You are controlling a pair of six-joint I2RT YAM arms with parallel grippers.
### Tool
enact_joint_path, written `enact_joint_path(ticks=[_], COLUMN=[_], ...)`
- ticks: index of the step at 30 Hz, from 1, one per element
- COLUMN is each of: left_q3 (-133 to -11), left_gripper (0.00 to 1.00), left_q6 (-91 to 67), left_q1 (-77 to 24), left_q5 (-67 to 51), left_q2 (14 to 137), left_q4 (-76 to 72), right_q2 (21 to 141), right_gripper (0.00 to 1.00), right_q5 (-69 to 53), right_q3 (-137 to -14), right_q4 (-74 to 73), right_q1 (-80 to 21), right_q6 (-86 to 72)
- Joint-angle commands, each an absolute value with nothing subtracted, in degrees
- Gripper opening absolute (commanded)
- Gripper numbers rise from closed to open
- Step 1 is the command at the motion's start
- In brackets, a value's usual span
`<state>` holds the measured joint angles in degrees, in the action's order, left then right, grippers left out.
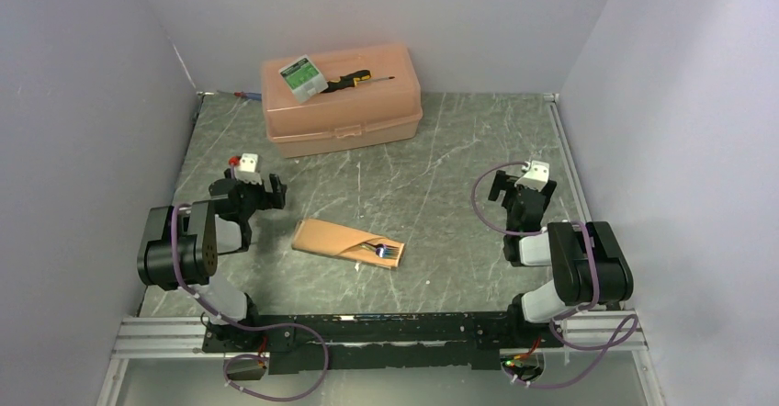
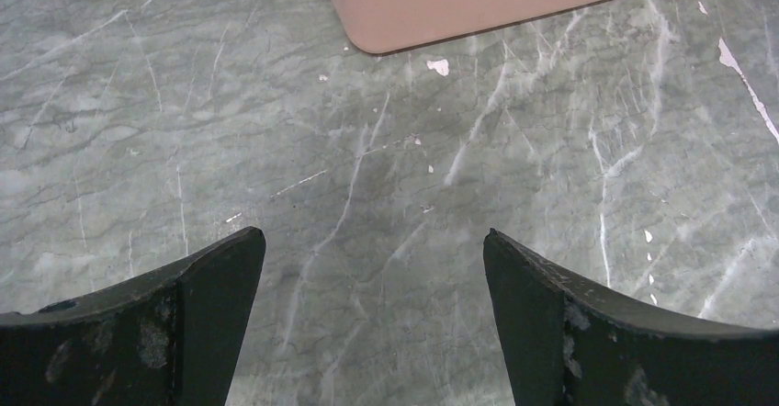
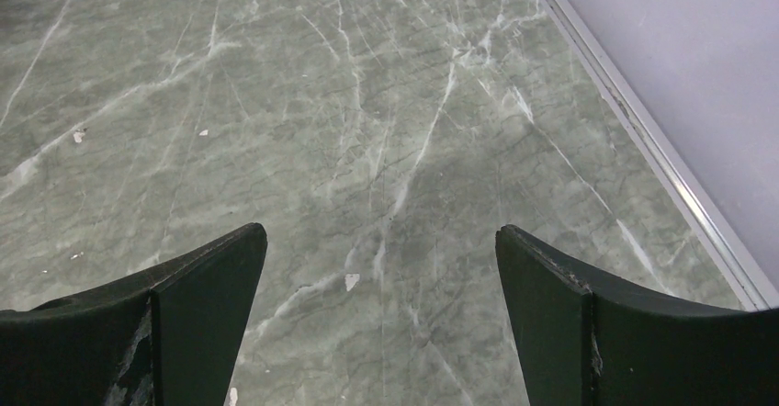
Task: Fold the napkin into a case and place the utensils inside
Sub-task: Reset both arms
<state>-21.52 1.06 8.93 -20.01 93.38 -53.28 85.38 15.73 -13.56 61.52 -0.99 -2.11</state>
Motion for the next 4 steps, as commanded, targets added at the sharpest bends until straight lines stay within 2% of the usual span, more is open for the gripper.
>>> enact_joint_path(ticks=[1,4], left_q3=[-22.18,-22.09], left_gripper=[0.95,0.95], left_q6=[1.53,1.58], left_q1=[9.01,9.01], left_q5=[-19.52,-19.53], left_q2=[93.32,93.53], left_q4=[-55.07,-55.52], right_q2=[84.99,84.77], right_gripper=[1.00,1.00], right_q5=[14.37,14.67], right_q3=[-14.75,-14.17], right_q4=[63.28,64.28], right_q1=[-0.88,-0.88], right_q6=[-2.84,-2.57])
